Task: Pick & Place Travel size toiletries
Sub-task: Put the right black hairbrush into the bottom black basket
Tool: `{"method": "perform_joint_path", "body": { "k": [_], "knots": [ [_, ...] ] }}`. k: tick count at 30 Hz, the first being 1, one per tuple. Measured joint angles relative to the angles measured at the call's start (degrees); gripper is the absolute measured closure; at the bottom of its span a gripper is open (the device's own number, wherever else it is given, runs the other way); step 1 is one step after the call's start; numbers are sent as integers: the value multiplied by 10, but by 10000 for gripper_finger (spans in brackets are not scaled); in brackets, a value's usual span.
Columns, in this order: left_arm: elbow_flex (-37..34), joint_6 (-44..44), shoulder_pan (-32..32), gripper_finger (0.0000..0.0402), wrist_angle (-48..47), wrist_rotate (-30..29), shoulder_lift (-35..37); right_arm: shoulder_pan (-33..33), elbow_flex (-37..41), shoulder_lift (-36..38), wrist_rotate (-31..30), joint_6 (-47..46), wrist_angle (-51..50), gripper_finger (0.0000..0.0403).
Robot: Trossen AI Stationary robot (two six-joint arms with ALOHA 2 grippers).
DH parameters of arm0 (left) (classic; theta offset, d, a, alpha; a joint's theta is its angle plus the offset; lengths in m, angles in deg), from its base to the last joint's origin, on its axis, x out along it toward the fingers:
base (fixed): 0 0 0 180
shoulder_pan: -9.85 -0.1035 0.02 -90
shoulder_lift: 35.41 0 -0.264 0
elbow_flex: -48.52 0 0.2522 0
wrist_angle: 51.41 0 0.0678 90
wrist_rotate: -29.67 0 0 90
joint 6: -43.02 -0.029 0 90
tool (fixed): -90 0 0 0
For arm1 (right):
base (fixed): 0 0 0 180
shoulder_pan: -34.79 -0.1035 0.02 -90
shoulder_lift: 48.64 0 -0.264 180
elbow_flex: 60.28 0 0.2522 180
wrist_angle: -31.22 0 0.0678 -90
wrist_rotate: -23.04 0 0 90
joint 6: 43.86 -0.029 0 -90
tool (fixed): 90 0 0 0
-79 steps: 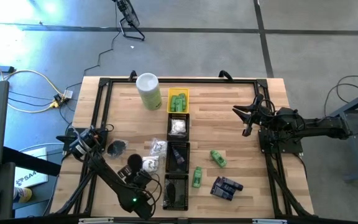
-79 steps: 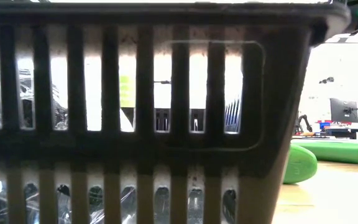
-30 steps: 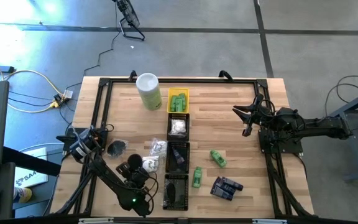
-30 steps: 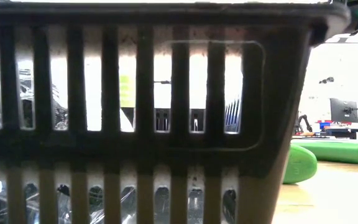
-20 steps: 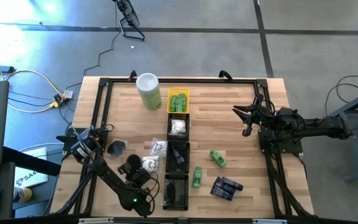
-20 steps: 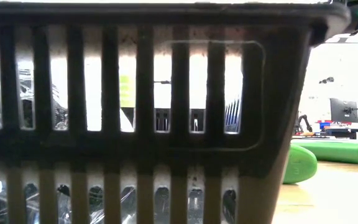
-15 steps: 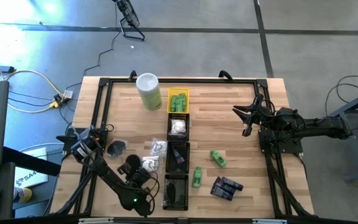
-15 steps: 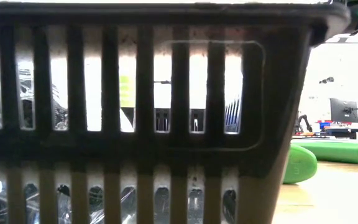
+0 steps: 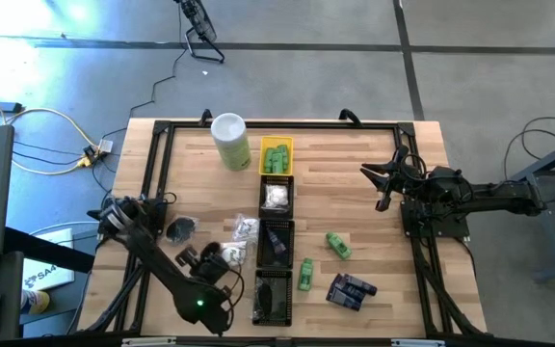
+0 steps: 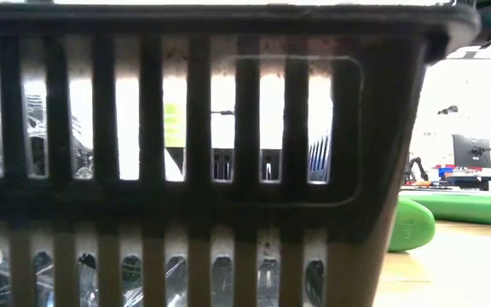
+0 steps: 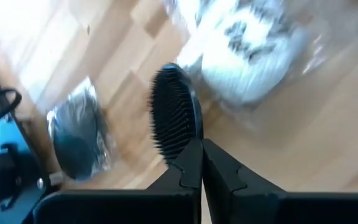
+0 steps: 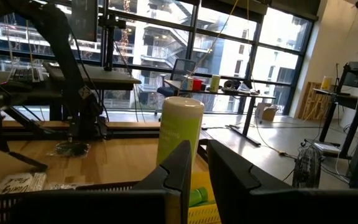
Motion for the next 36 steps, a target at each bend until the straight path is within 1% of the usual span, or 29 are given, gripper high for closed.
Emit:
{"method": "perform_joint_path", "body": {
  "k": [6, 12, 18, 21, 27, 31, 36],
  "knots": [
    [0, -1, 0, 401, -6, -62, 58, 0, 0, 0, 0, 0, 0, 357],
    [0, -5, 0, 401, -12, -88, 112, 0, 0, 0, 0, 0, 0, 357],
    [1, -2, 0, 401, -8, -102, 152, 0, 0, 0, 0, 0, 0, 357],
    [1, -1, 0, 401, -6, -112, 162, 0, 0, 0, 0, 0, 0, 357],
    [1, -7, 0, 401, 13, -104, 163, 0, 0, 0, 0, 2, 0, 357],
    [1, -36, 0, 401, 47, -99, 163, 0, 0, 0, 0, 4, 0, 357],
    [1, -46, 0, 401, 56, -98, 163, 0, 0, 0, 0, 4, 0, 357]
  ]
}}
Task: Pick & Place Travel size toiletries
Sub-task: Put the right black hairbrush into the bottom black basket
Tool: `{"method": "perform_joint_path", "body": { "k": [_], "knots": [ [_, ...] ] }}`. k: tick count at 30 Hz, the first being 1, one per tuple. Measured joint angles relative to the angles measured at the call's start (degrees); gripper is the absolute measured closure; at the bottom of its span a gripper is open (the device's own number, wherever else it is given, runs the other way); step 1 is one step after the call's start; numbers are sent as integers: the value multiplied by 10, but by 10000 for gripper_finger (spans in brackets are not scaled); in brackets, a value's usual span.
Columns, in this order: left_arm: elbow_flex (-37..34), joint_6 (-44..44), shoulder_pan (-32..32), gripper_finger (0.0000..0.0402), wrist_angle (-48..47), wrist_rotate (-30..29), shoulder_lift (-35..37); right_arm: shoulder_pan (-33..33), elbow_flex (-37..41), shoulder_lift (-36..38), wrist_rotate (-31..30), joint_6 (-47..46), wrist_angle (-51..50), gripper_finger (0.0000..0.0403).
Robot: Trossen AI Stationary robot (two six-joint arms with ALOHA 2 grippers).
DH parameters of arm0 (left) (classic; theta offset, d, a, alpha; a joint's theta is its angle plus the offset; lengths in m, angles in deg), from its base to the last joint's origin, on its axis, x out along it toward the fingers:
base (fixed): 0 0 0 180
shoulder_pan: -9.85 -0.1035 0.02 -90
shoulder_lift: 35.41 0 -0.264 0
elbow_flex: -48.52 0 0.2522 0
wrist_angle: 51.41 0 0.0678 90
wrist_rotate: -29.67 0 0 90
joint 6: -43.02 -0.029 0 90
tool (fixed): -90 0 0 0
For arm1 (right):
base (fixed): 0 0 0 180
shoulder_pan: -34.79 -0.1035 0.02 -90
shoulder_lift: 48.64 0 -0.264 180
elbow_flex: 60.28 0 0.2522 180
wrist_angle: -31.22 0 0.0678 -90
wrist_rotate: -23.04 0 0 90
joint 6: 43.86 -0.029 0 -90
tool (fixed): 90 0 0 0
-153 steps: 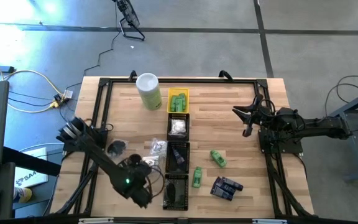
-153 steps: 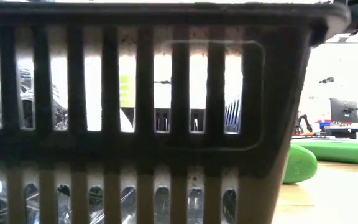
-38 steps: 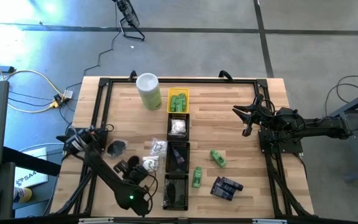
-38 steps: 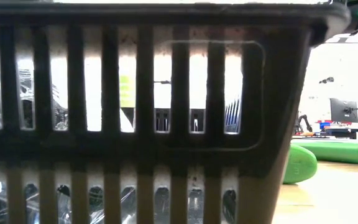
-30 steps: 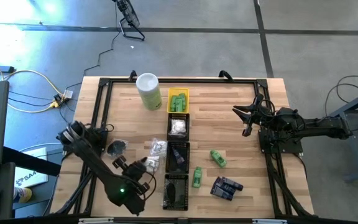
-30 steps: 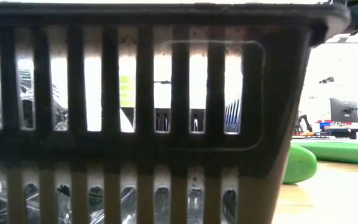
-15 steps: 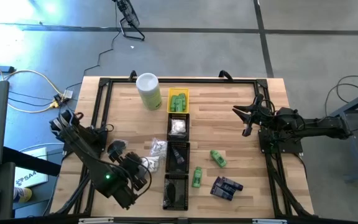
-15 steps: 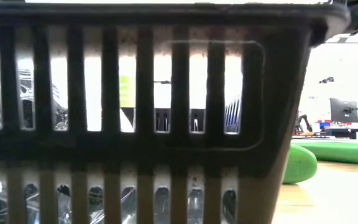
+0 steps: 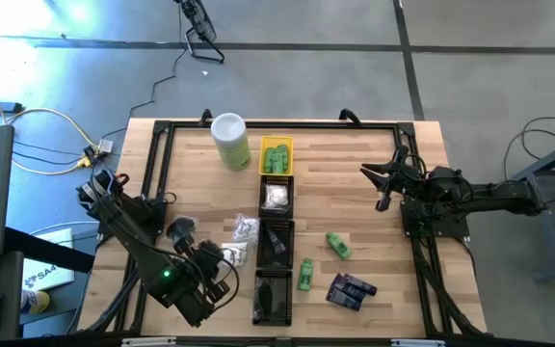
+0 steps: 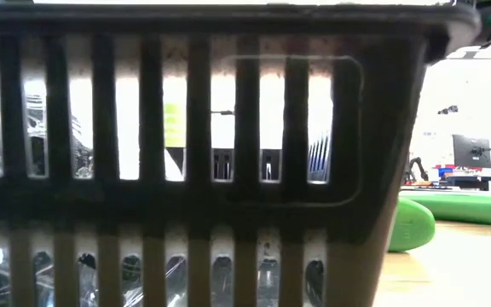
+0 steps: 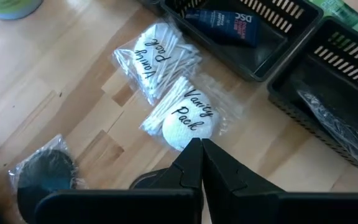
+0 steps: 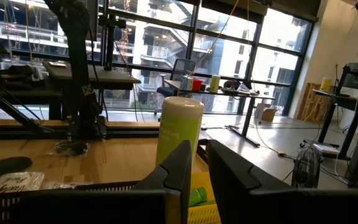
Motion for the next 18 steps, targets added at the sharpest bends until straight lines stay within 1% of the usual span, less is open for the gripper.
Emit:
{"method": "perform_joint_path", "body": {
  "k": [5, 8, 14, 18],
  "knots": [
    [0, 0, 0, 398, 12, 2, 0, 0, 0, 0, 0, 0, 0, 357],
    [1, 4, 0, 376, 13, 13, -3, 0, 0, 0, 0, 0, 0, 357],
    [0, 67, -4, 293, 2, 50, -14, 0, 0, 0, 0, 0, 0, 357],
    [0, 120, -4, 237, -7, 55, -25, 0, 0, 0, 0, 0, 0, 357]
  ]
}}
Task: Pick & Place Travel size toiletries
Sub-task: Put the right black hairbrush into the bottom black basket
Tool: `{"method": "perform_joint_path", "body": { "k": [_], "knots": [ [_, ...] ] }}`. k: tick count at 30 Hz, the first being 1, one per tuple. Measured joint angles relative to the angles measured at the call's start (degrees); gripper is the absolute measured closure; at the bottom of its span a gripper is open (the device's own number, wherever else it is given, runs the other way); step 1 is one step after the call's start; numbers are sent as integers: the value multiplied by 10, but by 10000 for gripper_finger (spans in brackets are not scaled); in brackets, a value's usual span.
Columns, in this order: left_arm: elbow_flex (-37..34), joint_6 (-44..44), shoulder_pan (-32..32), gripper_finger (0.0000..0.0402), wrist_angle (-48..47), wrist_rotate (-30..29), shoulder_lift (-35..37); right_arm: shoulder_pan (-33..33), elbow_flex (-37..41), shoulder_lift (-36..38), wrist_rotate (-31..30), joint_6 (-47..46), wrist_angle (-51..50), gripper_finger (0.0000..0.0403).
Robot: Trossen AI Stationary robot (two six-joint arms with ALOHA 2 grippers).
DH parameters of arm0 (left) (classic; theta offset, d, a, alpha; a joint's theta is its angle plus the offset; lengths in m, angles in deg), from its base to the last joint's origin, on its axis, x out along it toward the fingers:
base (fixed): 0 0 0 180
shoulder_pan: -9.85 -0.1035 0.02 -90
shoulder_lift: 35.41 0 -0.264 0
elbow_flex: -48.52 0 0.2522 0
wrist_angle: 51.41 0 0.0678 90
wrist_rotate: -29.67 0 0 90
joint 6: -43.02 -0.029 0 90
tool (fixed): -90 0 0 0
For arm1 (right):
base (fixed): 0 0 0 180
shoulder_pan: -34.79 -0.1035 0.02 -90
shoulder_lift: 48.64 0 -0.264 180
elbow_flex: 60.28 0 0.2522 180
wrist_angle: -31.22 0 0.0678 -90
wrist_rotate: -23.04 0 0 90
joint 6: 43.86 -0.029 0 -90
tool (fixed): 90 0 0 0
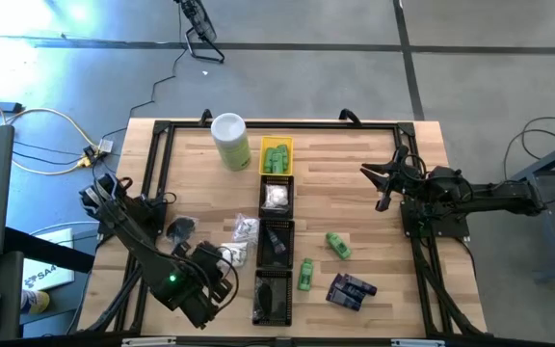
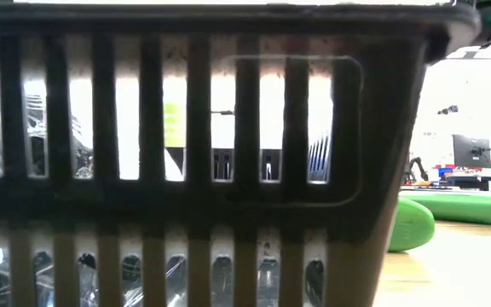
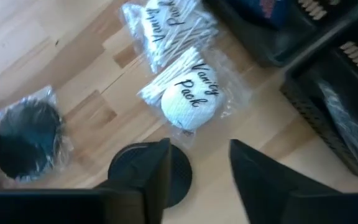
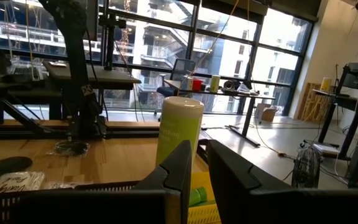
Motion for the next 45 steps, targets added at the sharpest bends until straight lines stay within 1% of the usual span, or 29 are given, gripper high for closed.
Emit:
{"method": "perform_joint_path", "body": {
  "k": [3, 5, 8, 11, 13, 15, 21, 23, 26, 30, 35, 37, 41, 45],
  "knots": [
    [0, 55, 0, 203, -17, 22, -10, 0, 0, 0, 0, 0, -1, 357],
    [0, 94, 0, 183, -27, 48, -19, 0, 0, 0, 0, 0, -1, 357],
    [0, 131, 0, 159, -26, 89, -32, 0, 0, 0, 0, 0, -2, 357],
    [0, 147, 0, 144, -23, 119, -41, 0, 0, 0, 0, 0, -2, 357],
    [0, 150, 0, 141, -16, 142, -47, 0, 0, 0, 0, 0, -1, 357],
    [0, 150, 3, 140, -2, 152, -48, 0, 0, 0, 0, 0, -2, 357],
    [0, 153, 29, 139, 0, 143, -48, 0, 0, 0, 0, 0, -1, 357],
    [-1, 170, 45, 139, -9, 136, -48, 0, 0, 0, 1, 0, -2, 357],
    [-18, 212, 73, 139, 7, 117, -48, 0, 0, 0, 2, 0, -2, 357],
    [-72, 290, 114, 139, 88, 72, -41, 0, 0, 0, 2, 0, 0, 357],
    [-156, 316, 137, 139, 246, 3, -32, 0, 0, 0, 2, -1, 1, 357],
    [-183, 320, 136, 139, 302, -3, -31, 0, 0, 0, 2, -1, 1, 357],
    [-237, 342, 135, 139, 370, -5, -32, 0, 0, 0, 2, -1, 1, 357],
    [-254, 345, 135, 139, 383, -5, -32, 0, 0, 0, 2, -2, 1, 357]
  ]
}}
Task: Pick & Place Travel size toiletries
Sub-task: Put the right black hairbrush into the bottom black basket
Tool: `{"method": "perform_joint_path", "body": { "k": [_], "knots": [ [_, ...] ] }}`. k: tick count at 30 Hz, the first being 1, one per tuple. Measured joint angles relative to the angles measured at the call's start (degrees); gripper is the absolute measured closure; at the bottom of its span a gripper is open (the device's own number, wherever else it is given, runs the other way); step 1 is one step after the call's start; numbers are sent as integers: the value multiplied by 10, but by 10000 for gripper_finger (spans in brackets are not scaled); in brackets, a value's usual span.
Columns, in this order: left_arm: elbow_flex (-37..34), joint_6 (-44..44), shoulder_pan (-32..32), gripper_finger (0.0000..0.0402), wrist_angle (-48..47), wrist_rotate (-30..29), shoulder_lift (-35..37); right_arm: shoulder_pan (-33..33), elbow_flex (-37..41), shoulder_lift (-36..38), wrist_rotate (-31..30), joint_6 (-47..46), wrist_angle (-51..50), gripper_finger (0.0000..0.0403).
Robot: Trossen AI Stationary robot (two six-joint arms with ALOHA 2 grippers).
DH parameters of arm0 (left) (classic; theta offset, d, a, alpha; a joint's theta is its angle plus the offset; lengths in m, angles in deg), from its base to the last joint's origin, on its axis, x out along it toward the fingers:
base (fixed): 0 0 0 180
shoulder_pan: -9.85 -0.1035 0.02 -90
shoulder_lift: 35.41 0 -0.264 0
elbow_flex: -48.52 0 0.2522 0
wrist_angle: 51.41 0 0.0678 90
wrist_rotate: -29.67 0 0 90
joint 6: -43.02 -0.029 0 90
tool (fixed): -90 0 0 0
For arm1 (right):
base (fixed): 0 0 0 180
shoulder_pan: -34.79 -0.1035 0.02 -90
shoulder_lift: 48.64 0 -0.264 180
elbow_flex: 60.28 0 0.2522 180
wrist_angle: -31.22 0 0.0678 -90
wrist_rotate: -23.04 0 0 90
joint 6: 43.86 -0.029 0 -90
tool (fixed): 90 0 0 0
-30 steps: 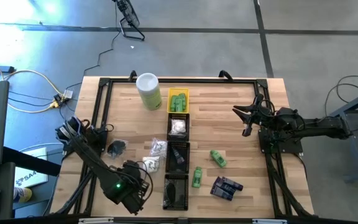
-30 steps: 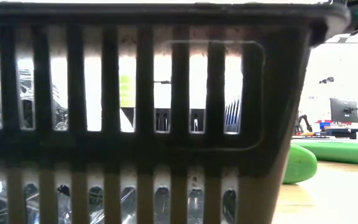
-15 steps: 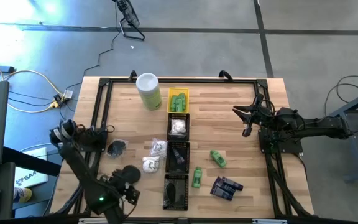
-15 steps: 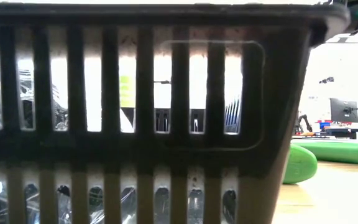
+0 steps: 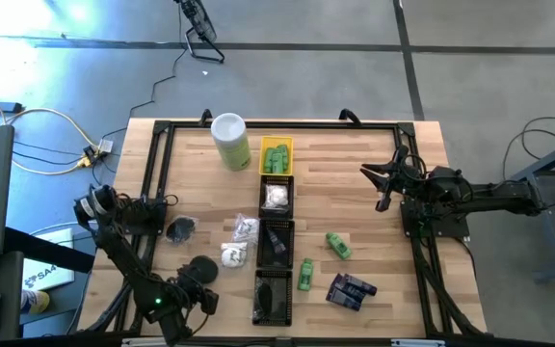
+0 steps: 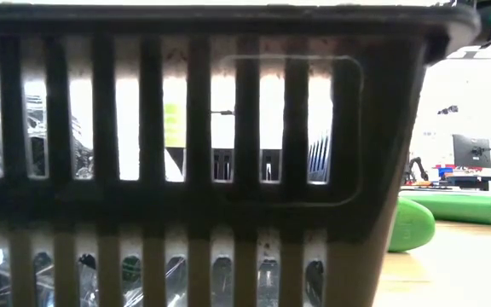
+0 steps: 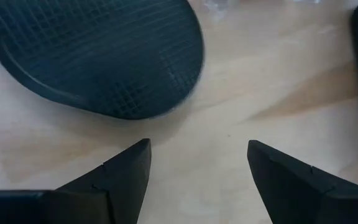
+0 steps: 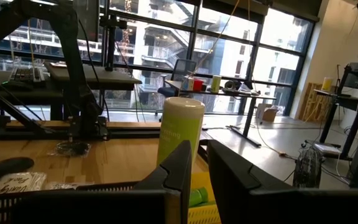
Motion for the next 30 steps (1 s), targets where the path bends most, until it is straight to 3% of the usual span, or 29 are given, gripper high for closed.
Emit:
{"method": "perform_joint_path", "body": {
  "k": [9, 13, 20, 30],
  "knots": [
    [20, -11, -9, 139, 7, -6, 0, 0, 0, 0, 0, 1, 0, 357],
    [28, -71, -30, 139, 7, 0, 4, 0, 0, 0, 0, 1, 0, 357],
    [29, -145, -86, 139, 10, 106, 15, 0, 0, 0, 0, 1, 0, 357],
    [54, -321, -182, 139, 71, 225, 16, 0, 0, 0, 0, 2, 0, 357]
  ]
}}
